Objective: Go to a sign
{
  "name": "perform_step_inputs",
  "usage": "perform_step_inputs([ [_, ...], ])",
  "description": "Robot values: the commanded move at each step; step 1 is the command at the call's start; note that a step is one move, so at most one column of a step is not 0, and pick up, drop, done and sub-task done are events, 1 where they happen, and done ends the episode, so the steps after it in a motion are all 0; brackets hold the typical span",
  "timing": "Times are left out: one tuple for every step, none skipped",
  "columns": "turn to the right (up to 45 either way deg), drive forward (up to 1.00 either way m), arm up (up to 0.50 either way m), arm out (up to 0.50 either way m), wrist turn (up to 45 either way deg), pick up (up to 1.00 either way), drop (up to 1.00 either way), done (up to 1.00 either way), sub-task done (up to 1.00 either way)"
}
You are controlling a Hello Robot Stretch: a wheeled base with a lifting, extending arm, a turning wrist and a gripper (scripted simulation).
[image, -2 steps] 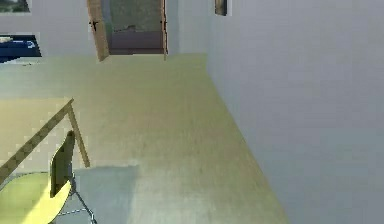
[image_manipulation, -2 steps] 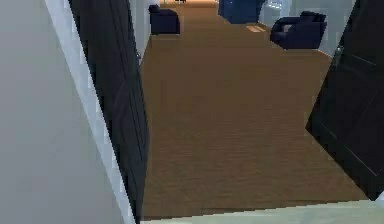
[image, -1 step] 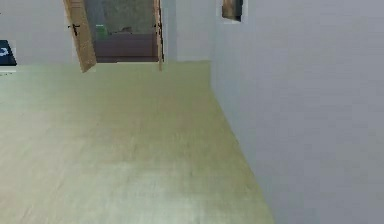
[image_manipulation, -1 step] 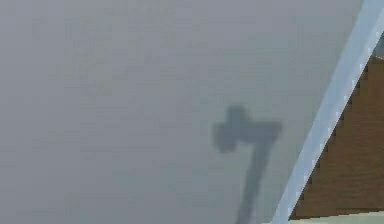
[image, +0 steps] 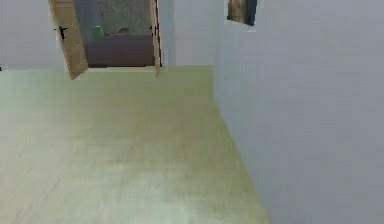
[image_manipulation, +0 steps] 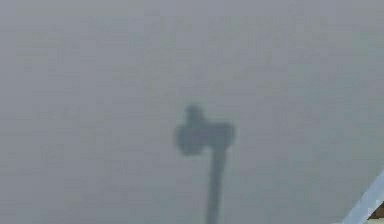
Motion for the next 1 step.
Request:
perform_step_inputs([
  [-21.0,0.0,0.0,0.0,0.0,0.0,0.0,0.0,0.0],
])
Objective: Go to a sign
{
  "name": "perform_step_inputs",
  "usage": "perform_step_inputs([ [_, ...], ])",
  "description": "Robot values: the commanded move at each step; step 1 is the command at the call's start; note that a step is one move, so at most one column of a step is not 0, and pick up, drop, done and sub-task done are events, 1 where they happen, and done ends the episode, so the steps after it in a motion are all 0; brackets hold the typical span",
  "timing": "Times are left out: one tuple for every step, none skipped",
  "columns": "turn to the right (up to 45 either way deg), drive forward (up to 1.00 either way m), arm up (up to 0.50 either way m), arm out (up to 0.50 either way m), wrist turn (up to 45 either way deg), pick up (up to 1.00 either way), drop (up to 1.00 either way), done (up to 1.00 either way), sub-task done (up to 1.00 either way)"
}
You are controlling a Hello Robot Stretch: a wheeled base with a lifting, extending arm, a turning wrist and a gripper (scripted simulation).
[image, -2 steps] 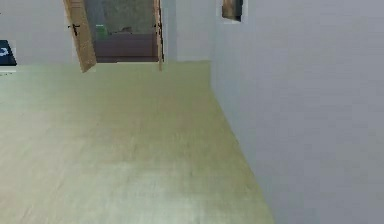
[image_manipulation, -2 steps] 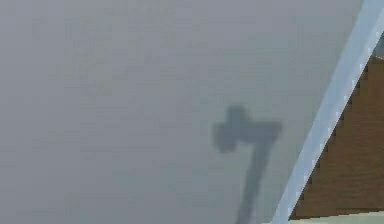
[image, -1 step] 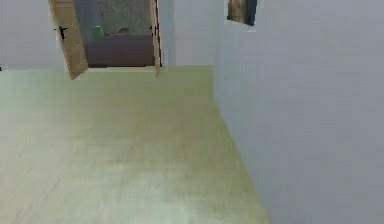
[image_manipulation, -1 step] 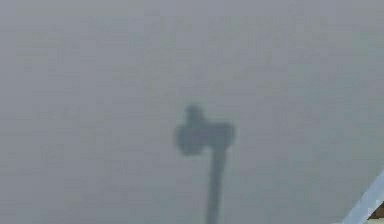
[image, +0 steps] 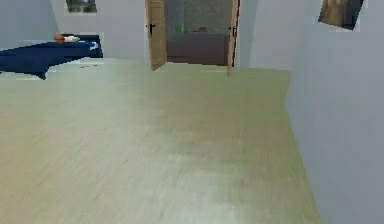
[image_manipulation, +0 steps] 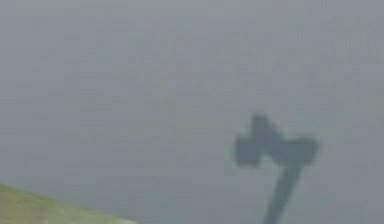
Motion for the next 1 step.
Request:
perform_step_inputs([
  [0.0,1.0,0.0,0.0,0.0,0.0,0.0,0.0,0.0],
])
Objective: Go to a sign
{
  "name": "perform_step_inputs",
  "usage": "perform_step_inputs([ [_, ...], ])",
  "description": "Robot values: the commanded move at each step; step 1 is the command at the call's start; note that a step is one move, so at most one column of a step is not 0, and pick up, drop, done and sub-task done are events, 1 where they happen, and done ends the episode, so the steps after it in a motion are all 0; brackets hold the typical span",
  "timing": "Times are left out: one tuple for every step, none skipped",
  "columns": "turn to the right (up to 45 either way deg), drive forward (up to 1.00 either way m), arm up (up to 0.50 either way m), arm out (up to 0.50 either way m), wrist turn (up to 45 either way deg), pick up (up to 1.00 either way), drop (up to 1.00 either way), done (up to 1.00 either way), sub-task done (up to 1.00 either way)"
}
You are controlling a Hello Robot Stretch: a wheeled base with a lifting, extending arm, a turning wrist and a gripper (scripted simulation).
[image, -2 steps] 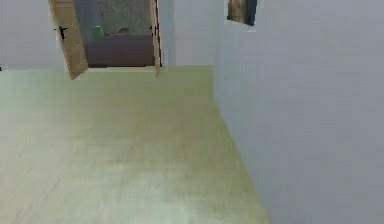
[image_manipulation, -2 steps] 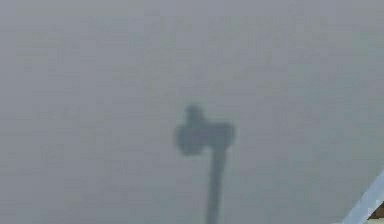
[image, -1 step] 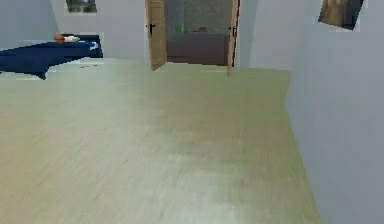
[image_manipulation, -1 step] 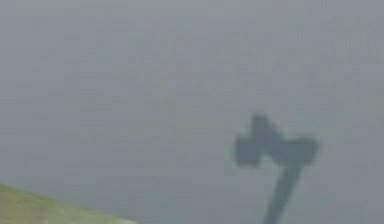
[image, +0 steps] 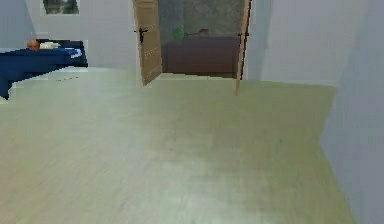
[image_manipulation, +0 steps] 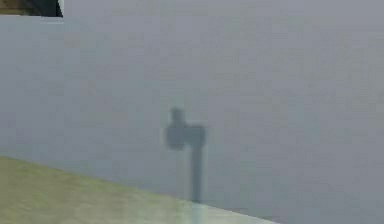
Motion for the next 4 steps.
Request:
perform_step_inputs([
  [0.0,1.0,0.0,0.0,0.0,0.0,0.0,0.0,0.0],
  [0.0,1.0,0.0,0.0,0.0,0.0,0.0,0.0,0.0],
  [-3.0,0.0,0.0,0.0,0.0,0.0,0.0,0.0,0.0],
  [0.0,1.0,0.0,0.0,0.0,0.0,0.0,0.0,0.0],
])
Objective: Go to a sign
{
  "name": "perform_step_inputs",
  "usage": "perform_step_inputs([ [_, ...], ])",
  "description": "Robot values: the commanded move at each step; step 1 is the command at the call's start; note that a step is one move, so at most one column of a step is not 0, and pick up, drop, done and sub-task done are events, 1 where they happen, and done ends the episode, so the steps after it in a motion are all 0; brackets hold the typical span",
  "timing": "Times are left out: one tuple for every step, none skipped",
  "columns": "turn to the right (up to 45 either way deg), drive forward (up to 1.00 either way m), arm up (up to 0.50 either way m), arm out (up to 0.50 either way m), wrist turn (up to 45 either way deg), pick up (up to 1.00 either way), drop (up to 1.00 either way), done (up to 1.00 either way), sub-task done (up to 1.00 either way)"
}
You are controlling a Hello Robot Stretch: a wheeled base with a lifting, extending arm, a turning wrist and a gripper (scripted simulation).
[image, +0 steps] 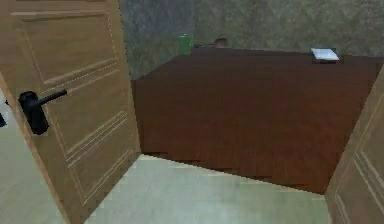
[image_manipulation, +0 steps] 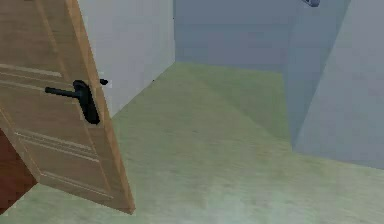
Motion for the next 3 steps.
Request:
perform_step_inputs([
  [0.0,0.35,0.0,0.0,0.0,0.0,0.0,0.0,0.0],
  [15.0,0.0,0.0,0.0,0.0,0.0,0.0,0.0,0.0],
  [0.0,1.0,0.0,0.0,0.0,0.0,0.0,0.0,0.0],
])
